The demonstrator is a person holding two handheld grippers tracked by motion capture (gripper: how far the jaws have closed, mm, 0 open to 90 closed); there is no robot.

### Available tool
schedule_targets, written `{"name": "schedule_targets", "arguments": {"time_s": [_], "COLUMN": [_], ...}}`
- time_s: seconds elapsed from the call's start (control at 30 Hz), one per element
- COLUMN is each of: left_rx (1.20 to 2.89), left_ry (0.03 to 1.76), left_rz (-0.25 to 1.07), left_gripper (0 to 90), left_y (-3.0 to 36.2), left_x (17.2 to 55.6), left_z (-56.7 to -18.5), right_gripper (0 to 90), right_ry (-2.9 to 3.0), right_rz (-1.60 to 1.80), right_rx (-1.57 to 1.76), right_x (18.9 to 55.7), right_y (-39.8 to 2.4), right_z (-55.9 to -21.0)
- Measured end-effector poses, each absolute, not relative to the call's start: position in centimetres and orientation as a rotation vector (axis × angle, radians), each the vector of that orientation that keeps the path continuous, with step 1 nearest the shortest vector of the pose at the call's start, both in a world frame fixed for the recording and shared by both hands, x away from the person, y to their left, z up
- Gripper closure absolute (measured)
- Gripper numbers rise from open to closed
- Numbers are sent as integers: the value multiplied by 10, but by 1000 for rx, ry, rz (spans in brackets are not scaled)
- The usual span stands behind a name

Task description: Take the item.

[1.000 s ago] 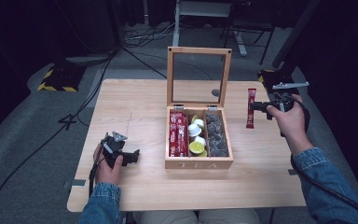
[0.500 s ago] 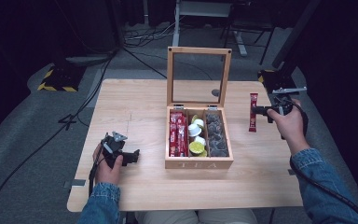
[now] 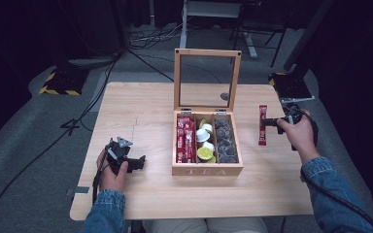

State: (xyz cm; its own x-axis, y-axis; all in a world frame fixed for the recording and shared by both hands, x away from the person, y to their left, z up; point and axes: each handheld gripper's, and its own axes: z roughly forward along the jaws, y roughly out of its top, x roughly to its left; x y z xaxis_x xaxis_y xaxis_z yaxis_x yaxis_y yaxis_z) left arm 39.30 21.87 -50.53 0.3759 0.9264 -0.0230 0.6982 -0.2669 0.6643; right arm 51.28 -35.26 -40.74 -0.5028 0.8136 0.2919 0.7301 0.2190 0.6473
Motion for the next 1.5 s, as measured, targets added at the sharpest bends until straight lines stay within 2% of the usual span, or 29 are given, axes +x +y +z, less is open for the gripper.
{"name": "schedule_targets", "arguments": {"time_s": [0.9, 1.27, 1.5], "left_rx": [2050, 2050, 2051], "left_ry": [1393, 1394, 1394], "left_rz": [503, 503, 503], "left_gripper": [1, 1, 1], "left_y": [219, 219, 219], "left_x": [393, 393, 393], "left_z": [-505, -505, -505], "right_gripper": [812, 815, 722], "right_ry": [2345, 2322, 2301], "right_rz": [1137, 1014, 989], "right_rx": [1792, 1882, 1847], "right_x": [521, 520, 518], "right_y": [-357, -353, -354], "right_z": [-455, -472, -473]}}
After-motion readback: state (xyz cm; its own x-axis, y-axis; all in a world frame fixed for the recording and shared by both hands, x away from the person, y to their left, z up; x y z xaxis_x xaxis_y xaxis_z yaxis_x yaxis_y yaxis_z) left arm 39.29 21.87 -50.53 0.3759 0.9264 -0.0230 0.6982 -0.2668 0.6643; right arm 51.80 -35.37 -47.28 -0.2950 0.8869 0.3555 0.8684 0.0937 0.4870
